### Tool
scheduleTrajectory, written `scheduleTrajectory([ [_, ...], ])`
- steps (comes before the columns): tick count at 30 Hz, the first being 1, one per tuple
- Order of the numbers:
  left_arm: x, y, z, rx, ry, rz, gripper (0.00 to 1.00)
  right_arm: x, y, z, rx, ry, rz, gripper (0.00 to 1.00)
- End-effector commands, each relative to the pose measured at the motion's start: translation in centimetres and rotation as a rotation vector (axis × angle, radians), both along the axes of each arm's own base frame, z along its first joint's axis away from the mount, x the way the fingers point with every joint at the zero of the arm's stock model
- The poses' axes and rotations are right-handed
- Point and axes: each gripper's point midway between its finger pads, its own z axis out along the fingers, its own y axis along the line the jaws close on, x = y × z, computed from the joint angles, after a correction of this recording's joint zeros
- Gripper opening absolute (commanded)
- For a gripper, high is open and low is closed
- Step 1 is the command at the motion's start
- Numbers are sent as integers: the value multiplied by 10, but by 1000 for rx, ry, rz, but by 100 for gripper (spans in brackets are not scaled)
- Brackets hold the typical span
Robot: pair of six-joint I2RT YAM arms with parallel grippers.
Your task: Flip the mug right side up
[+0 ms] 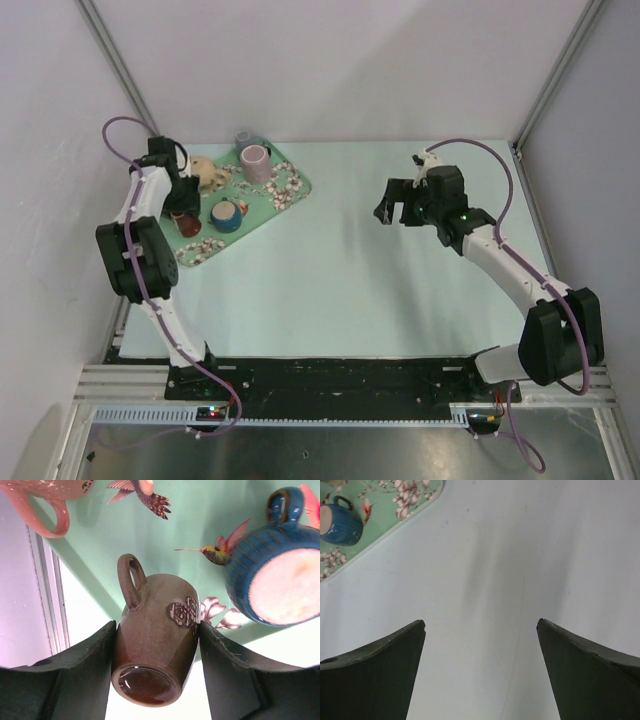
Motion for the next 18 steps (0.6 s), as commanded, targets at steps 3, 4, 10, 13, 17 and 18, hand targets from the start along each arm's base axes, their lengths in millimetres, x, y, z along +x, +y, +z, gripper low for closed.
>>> scheduleTrajectory([
  [3, 0, -12, 65, -28, -172, -35, 0, 10, 58, 40, 214, -21, 82, 100],
  [4, -2, -14, 69, -32, -180, -36, 0, 11, 71, 44, 255, -16, 104, 100],
  [10, -10, -43, 101, -97, -250, -89, 0, 15, 167, 71, 520, 65, 299, 100],
  [13, -14, -65, 119, -123, -288, -142, 0, 19, 205, 95, 686, 103, 382, 100],
  [17, -18, -100, 140, -184, -333, -214, 0, 24, 242, 108, 851, 195, 463, 100],
  [18, -18, -109, 145, -206, -344, -227, 0, 25, 250, 110, 874, 213, 480, 100],
])
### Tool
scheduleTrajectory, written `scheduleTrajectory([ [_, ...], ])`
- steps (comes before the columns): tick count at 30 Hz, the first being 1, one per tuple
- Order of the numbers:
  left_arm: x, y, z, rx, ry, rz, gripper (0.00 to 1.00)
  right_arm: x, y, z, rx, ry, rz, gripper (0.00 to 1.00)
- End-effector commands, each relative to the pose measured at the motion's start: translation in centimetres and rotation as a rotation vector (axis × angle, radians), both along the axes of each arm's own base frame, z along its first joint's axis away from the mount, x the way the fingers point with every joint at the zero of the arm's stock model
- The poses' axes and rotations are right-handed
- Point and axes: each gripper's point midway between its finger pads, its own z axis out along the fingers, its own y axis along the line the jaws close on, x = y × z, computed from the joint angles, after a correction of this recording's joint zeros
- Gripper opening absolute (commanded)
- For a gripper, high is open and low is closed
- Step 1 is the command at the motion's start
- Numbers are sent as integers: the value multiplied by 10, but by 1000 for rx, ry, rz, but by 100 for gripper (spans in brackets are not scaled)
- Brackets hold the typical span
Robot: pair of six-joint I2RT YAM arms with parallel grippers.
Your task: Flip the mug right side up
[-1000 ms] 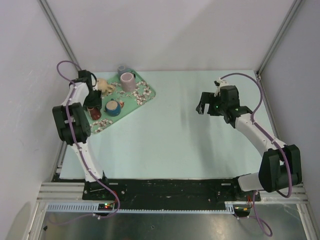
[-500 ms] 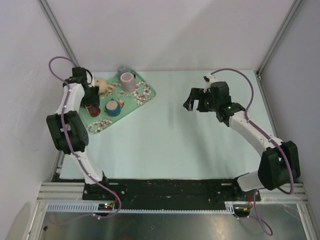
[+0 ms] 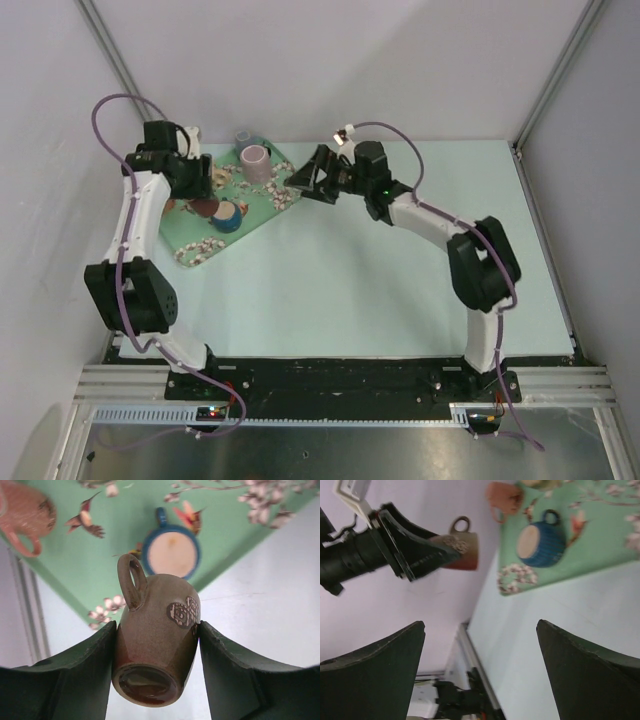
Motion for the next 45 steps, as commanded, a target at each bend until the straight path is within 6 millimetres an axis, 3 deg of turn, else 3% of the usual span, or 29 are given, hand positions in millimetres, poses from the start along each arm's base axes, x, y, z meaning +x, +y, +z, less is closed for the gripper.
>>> scheduleTrajectory([
  [1, -5, -48, 48, -110, -115, -96, 0, -4, 40, 60, 264, 51, 136, 100],
  [9, -10, -102, 81, -200, -179, -225, 0, 2, 70, 53, 451, 253, 214, 100],
  [15, -9, -120, 91, -258, -192, -249, 0, -1, 86, 29, 437, 358, 227, 100],
  [17, -9, -126, 94, -273, -195, -264, 0, -1, 87, 30, 480, 379, 242, 97],
  [22, -8, -137, 96, -309, -189, -283, 0, -1, 89, 50, 593, 393, 300, 79],
  [27, -6, -145, 99, -327, -192, -304, 0, -1, 92, 58, 663, 442, 328, 65],
  [35, -11, -158, 97, -396, -166, -346, 0, 3, 80, 83, 803, 466, 358, 37],
  [40, -11, -168, 104, -447, -168, -385, 0, 3, 68, 98, 834, 451, 368, 6],
  [42, -11, -171, 106, -461, -169, -398, 0, 5, 63, 96, 834, 461, 354, 1],
  [44, -11, -172, 107, -467, -169, -401, 5, 7, 56, 93, 831, 465, 331, 0],
  [45, -10, -170, 108, -464, -172, -397, 24, 8, 52, 92, 829, 460, 318, 0],
])
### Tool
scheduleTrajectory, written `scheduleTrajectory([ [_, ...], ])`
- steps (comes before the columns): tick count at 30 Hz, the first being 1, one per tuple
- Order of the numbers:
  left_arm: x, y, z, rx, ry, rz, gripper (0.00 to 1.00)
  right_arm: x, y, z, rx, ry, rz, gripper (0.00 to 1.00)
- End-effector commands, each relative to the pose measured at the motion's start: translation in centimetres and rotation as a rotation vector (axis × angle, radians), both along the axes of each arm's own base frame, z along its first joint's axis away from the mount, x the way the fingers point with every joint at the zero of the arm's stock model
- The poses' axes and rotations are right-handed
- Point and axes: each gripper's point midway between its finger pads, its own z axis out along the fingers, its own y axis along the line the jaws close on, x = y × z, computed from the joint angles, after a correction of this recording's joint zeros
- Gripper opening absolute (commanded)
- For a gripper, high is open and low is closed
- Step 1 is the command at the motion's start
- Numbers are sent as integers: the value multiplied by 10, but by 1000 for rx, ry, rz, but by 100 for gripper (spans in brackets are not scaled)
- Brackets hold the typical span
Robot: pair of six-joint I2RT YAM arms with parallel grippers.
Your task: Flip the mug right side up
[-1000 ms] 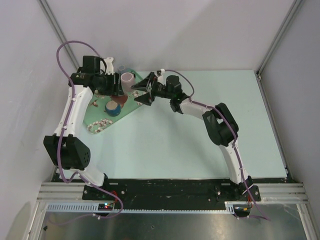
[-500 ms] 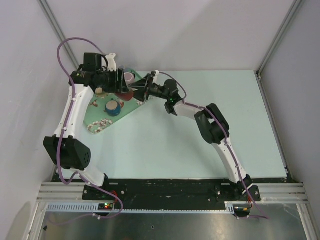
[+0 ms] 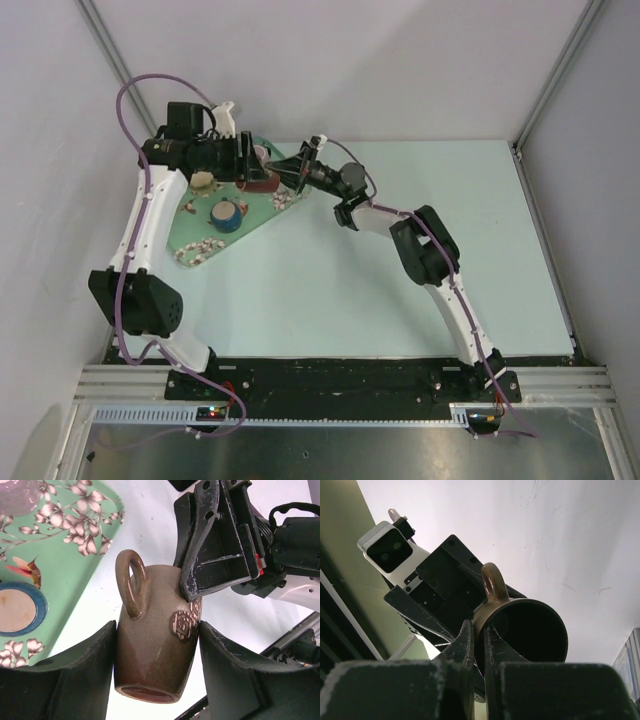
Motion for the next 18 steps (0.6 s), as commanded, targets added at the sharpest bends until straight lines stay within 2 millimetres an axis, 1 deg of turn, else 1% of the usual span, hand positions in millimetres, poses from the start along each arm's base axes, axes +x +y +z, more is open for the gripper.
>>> scheduleTrajectory([
  [1, 3, -7, 24, -29, -64, -27, 40, -3, -26, 33, 56, 41, -18, 0],
  [2, 4, -4, 24, -21, -70, -21, 64, -3, -30, 34, 45, 34, -33, 0],
  [3, 5, -1, 24, -8, -76, -9, 82, -2, -35, 29, 23, 28, -52, 0],
  [4, 7, 4, 24, 11, -83, 4, 91, -2, -38, 28, 3, 25, -64, 0],
  [5, 8, 8, 23, 30, -91, 14, 95, -1, -42, 23, -23, 17, -80, 0],
  [6, 10, 14, 22, 55, -99, 32, 97, -1, -45, 22, -46, 15, -93, 0],
  [9, 16, 28, 23, 123, -127, 68, 99, 2, -58, 5, -129, 2, -149, 0],
  [12, 21, 40, 31, 162, -157, 114, 100, 6, -71, -6, -232, -15, -196, 0],
  [13, 23, 45, 34, 189, -176, 121, 100, 8, -76, -12, -289, -54, -224, 0],
  [14, 24, 51, 35, 218, -189, 135, 100, 14, -86, -14, -356, -65, -263, 0],
  [15, 25, 57, 36, 249, -199, 145, 100, 18, -95, -20, -449, -144, -319, 0],
  [16, 25, 63, 35, 279, -204, 159, 100, 28, -111, -23, -574, -158, -399, 0],
  [17, 24, 67, 34, 307, -207, 164, 100, 37, -128, -27, -711, -264, -479, 0],
  [18, 23, 72, 30, 331, -203, 171, 100, 48, -154, -33, -897, -358, -561, 0],
])
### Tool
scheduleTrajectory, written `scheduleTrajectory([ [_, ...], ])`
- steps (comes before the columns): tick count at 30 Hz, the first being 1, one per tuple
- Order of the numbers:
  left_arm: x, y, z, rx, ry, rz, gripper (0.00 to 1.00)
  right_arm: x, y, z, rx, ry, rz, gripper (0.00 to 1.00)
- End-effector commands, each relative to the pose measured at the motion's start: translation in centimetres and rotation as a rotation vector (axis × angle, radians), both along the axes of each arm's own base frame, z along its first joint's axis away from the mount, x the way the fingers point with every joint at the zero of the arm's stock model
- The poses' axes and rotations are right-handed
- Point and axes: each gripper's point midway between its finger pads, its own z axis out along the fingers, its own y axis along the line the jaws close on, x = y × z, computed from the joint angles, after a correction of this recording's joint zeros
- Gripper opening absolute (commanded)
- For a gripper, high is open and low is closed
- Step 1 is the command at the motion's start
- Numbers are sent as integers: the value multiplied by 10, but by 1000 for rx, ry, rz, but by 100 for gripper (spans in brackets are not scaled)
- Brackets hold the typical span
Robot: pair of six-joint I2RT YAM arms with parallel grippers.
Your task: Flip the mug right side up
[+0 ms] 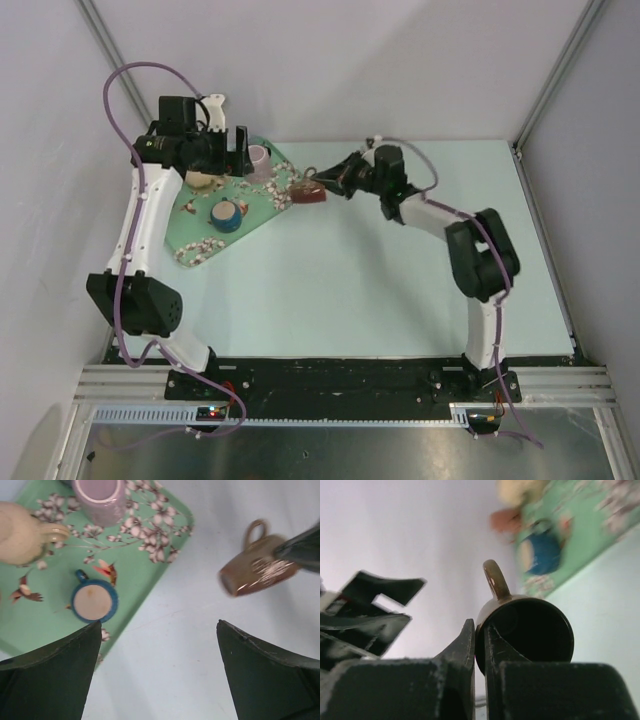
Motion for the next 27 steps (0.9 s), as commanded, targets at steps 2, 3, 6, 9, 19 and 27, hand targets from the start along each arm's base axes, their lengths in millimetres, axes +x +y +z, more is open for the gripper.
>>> scheduleTrajectory([
  [2, -2, 34, 17, 176, -96, 57, 100, 34, -124, 33, -845, -470, -250, 0],
  [3, -3, 36, 14, 189, -91, 59, 100, 39, -151, 28, -973, -476, -267, 0],
  [6, -6, 41, 4, 218, -67, 64, 100, 61, -235, 26, -1304, -483, -334, 0],
  [9, -8, 46, -5, 245, -47, 73, 100, 71, -305, 14, -1577, -440, -362, 0],
  [19, -14, 53, -42, 313, 37, 44, 100, 97, -445, -43, -1722, -216, -379, 0],
  [27, -17, 63, -71, 374, 107, 30, 100, 98, -473, -92, -1692, -126, -349, 0],
])
